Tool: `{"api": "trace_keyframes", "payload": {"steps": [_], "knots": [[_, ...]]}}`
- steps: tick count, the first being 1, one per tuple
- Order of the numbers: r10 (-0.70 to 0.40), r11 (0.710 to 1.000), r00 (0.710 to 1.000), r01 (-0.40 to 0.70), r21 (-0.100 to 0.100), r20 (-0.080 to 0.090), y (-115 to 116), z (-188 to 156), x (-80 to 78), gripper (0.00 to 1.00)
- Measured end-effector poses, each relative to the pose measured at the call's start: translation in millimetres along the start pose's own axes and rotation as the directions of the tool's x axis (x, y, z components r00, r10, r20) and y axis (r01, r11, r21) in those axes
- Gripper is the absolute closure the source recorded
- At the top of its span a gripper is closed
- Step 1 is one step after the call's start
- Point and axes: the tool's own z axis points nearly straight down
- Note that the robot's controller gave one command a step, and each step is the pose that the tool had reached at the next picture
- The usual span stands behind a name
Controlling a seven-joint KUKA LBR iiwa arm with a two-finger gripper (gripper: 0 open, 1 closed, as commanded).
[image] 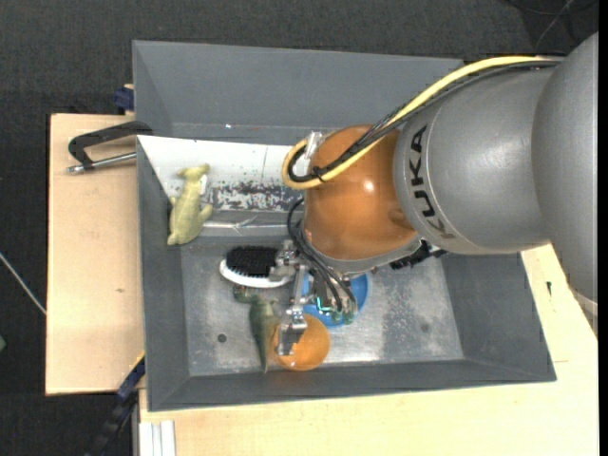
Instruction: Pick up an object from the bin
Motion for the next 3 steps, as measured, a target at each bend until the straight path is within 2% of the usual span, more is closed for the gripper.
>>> {"api": "trace_keyframes", "payload": {"steps": [1, 2, 3], "knots": [[-0.090, 0.996, 0.996, 0.090, -0.003, 0.016, -44, 75, -0.5, 0.00], [-0.090, 0.996, 0.996, 0.090, -0.003, 0.022, -43, 72, -2.9, 1.00], [-0.086, 0.996, 0.996, 0.086, -0.003, 0.023, -10, -65, -23.6, 1.00]]}}
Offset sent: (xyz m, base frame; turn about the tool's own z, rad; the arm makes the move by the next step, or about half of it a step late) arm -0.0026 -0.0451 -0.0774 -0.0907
